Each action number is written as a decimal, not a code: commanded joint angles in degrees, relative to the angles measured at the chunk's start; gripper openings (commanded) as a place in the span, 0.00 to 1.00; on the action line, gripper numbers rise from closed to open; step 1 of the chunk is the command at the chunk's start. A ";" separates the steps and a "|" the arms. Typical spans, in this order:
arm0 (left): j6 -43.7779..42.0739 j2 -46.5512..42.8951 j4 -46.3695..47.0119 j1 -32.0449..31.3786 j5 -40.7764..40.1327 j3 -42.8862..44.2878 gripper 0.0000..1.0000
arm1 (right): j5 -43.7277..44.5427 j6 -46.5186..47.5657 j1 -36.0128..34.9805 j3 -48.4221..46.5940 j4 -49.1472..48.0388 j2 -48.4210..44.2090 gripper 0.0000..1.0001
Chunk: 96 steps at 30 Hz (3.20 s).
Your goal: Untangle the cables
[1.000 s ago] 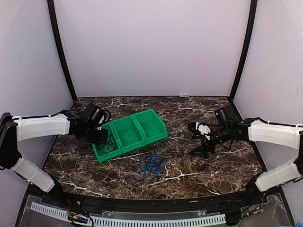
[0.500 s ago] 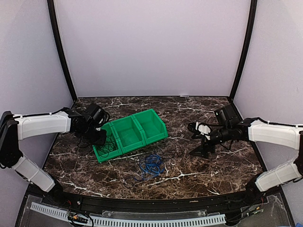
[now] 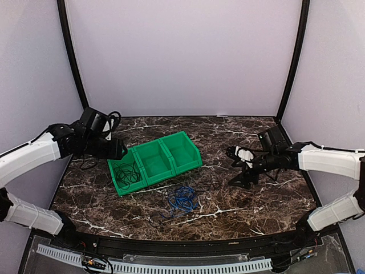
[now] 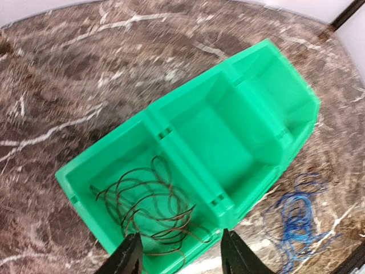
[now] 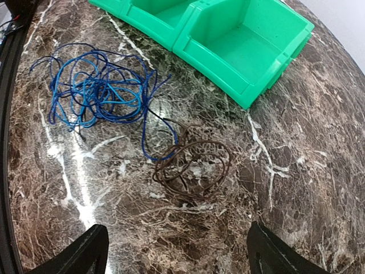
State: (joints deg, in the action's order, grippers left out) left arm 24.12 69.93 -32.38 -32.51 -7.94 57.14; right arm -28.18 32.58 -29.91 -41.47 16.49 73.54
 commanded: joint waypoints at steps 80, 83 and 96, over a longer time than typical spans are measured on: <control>12.60 21.37 69.90 -30.10 4.97 -2.34 0.00 | -17.95 -21.15 -10.05 -24.21 -6.98 25.37 0.24; 12.05 17.35 68.58 -31.27 2.83 -3.40 0.00 | -17.88 -23.24 -10.17 -23.54 -8.85 27.52 0.14; 0.09 -1.12 57.58 -36.45 -9.43 0.97 0.00 | -10.24 -22.51 -9.91 -20.17 -10.53 32.31 0.00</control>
State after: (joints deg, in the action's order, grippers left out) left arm 30.48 78.11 22.68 -67.77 -12.75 53.95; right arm -44.60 10.28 -40.62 -62.63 3.38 101.41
